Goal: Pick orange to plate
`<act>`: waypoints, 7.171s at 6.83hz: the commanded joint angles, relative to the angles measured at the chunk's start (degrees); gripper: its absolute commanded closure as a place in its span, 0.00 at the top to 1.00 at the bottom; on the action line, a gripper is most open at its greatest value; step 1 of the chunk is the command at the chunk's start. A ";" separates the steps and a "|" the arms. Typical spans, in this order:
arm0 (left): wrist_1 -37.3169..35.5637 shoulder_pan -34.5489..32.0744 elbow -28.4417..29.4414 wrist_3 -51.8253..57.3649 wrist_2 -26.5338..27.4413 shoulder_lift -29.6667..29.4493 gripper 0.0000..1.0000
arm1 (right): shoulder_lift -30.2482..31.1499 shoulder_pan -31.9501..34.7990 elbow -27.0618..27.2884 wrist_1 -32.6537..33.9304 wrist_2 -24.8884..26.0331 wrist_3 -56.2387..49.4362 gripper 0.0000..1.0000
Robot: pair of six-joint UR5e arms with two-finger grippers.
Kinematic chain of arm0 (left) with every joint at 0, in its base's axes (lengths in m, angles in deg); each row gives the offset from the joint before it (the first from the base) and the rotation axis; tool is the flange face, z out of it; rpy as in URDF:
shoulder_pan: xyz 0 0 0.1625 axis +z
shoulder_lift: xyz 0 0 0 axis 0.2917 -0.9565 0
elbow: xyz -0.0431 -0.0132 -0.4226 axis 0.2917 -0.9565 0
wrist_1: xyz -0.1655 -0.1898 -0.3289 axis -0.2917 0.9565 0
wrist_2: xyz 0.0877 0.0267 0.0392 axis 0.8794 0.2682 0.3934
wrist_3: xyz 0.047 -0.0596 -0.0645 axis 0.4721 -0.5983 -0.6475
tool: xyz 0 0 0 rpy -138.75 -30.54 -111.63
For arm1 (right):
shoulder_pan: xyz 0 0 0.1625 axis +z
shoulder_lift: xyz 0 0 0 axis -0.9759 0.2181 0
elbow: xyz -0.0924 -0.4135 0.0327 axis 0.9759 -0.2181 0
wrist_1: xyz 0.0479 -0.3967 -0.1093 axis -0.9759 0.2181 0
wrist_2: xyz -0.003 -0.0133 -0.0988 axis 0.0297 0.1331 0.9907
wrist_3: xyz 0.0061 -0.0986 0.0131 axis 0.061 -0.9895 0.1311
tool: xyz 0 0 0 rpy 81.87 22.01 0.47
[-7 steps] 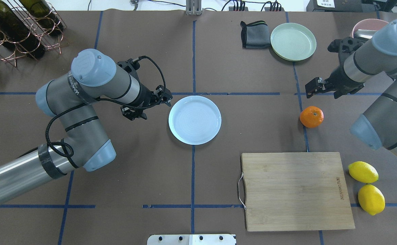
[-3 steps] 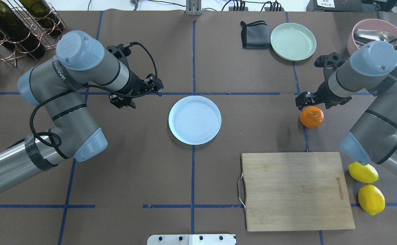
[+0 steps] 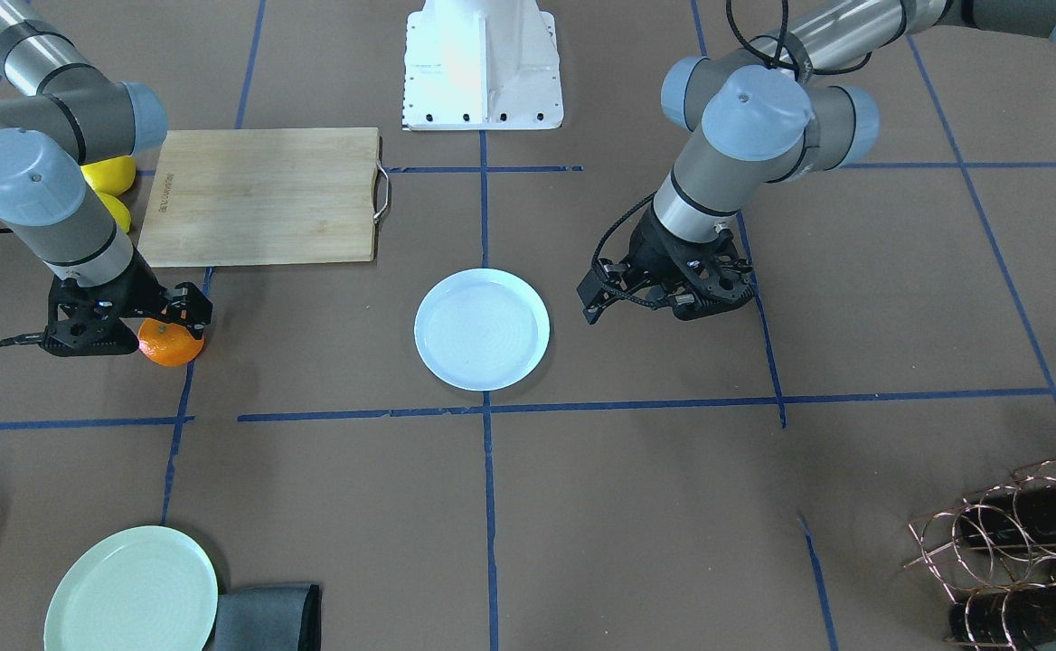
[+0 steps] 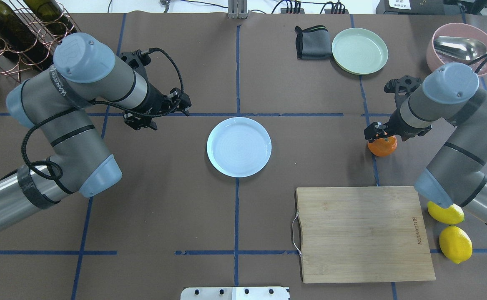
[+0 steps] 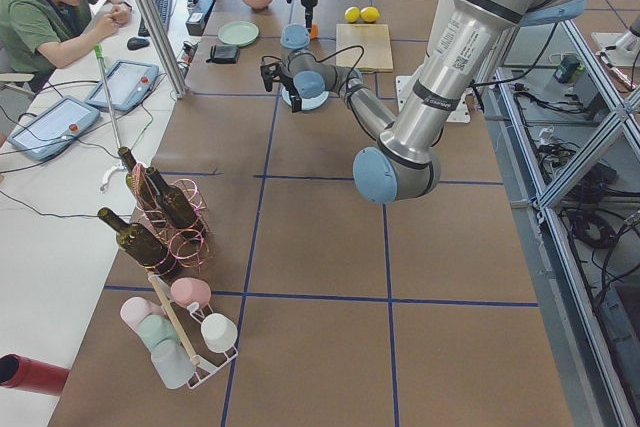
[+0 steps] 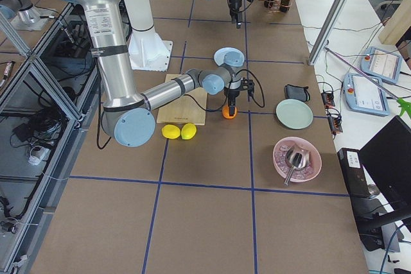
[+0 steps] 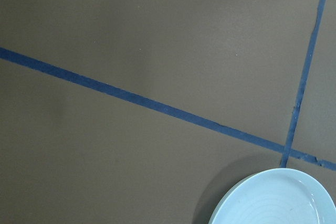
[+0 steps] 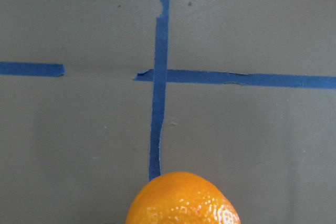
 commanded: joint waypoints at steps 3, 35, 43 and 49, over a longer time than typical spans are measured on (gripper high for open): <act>-0.08 -0.27 -0.74 1.14 0.00 0.77 1.00 | -0.74 -0.64 -1.87 -0.01 0.01 -0.30 0.93; -18.36 -44.21 -3.55 95.01 -14.06 34.78 1.00 | -1.83 26.12 9.65 30.93 -10.86 -47.43 1.00; -18.36 -44.56 -3.46 95.01 -13.89 35.66 1.00 | 9.51 43.48 -5.49 21.35 -21.43 -64.47 1.00; -18.36 -45.36 -3.46 95.01 -13.80 35.93 1.00 | 13.39 43.57 -5.65 10.41 -21.08 -52.10 1.00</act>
